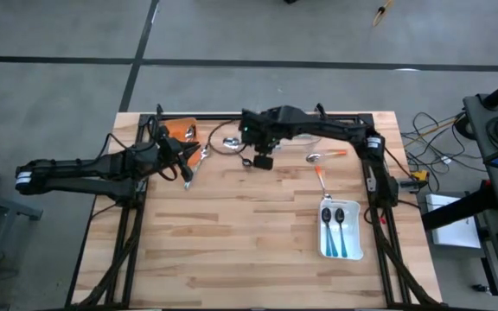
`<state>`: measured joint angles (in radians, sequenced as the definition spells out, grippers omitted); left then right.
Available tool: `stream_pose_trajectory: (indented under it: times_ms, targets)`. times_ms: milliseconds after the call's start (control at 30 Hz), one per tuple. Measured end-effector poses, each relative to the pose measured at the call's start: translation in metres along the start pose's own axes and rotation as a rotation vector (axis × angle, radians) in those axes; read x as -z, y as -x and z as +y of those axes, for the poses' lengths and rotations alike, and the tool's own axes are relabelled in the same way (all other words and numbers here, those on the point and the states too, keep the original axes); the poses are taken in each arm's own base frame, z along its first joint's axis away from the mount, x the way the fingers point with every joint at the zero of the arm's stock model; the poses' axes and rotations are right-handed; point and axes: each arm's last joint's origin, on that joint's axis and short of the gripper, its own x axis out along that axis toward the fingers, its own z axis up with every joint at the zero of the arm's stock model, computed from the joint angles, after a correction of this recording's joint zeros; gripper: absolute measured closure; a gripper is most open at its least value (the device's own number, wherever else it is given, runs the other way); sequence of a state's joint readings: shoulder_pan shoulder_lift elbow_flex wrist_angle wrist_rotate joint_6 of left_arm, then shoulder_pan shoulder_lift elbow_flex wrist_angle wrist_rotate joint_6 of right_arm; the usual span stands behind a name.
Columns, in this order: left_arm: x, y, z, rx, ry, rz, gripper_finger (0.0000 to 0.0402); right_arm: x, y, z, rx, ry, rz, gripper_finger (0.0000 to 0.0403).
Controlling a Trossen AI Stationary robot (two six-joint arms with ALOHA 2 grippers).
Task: Sort silverware by color (type)
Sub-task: Put the blue patterned spoon into the transparent bin
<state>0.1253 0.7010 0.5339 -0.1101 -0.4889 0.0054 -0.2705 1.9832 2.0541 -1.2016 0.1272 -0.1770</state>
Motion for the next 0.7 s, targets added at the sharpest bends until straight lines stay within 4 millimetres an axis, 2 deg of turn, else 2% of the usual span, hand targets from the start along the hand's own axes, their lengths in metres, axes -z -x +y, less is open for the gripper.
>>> stream_pose_trajectory:
  times_ms: [167, 400, 567, 700]
  targets:
    - [0.0, 0.0, 0.0, 0.0, -0.001, 0.0, 0.0374, 0.012, 0.007, -0.028, 0.018, 0.026, 0.04, 0.037]
    - [0.0, 0.0, 0.0, 0.0, -0.001, 0.001, 0.0374, 0.032, 0.004, -0.07, 0.016, 0.076, 0.12, 0.037]
    - [0.0, 0.0, 0.0, 0.0, -0.004, 0.001, 0.0374, 0.042, 0.003, -0.096, -0.074, 0.032, 0.082, 0.0377]
    - [0.0, 0.0, 0.0, 0.0, -0.009, 0.001, 0.0374, 0.051, 0.002, -0.115, -0.072, 0.01, 0.084, 0.0377]
